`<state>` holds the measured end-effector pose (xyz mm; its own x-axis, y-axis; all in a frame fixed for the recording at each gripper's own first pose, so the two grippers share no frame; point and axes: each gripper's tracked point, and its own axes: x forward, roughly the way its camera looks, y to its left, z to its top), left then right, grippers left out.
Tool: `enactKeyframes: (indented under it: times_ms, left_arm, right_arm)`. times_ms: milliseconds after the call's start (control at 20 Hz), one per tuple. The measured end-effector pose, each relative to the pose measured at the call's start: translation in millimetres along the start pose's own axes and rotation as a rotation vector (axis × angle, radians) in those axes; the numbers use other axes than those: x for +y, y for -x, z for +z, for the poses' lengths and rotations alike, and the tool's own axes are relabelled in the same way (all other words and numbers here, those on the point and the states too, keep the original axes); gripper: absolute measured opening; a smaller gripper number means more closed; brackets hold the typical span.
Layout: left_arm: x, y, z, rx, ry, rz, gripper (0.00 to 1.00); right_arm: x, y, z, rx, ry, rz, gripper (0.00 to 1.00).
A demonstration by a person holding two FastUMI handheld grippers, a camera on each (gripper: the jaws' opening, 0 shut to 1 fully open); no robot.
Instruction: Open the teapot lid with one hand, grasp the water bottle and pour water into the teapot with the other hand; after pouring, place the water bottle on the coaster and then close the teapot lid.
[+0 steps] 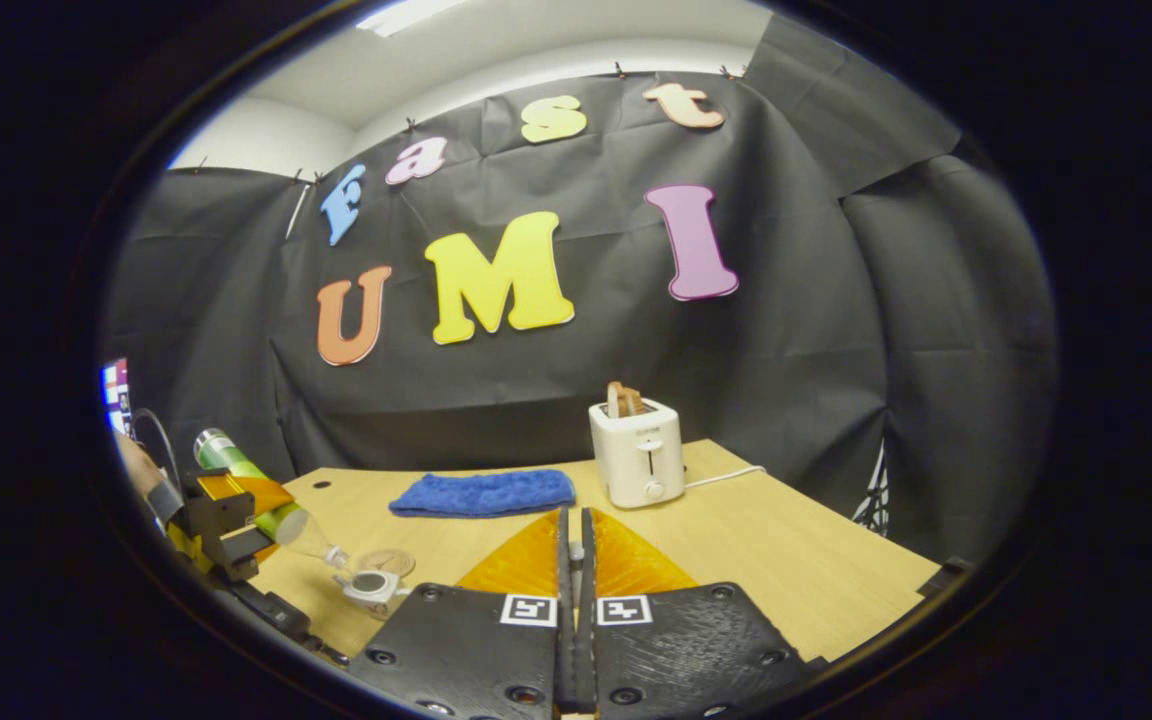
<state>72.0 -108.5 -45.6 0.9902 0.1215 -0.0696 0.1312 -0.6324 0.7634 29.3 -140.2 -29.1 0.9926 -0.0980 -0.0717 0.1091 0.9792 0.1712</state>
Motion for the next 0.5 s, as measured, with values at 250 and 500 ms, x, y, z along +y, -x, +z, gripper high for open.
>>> enactKeyframes:
  times_ms: [250, 500]
  left_arm:
    - [4.6, 0.3, 0.6, -0.003, -0.030, 0.011, 0.71]
    - [7.5, -1.1, -0.8, -0.006, -0.047, 0.020, 0.71]
  right_arm:
    - [3.0, -1.0, -0.3, 0.002, 0.006, 0.007, 0.00]
    - [2.3, -2.1, -4.3, 0.014, 0.005, 0.007, 0.00]
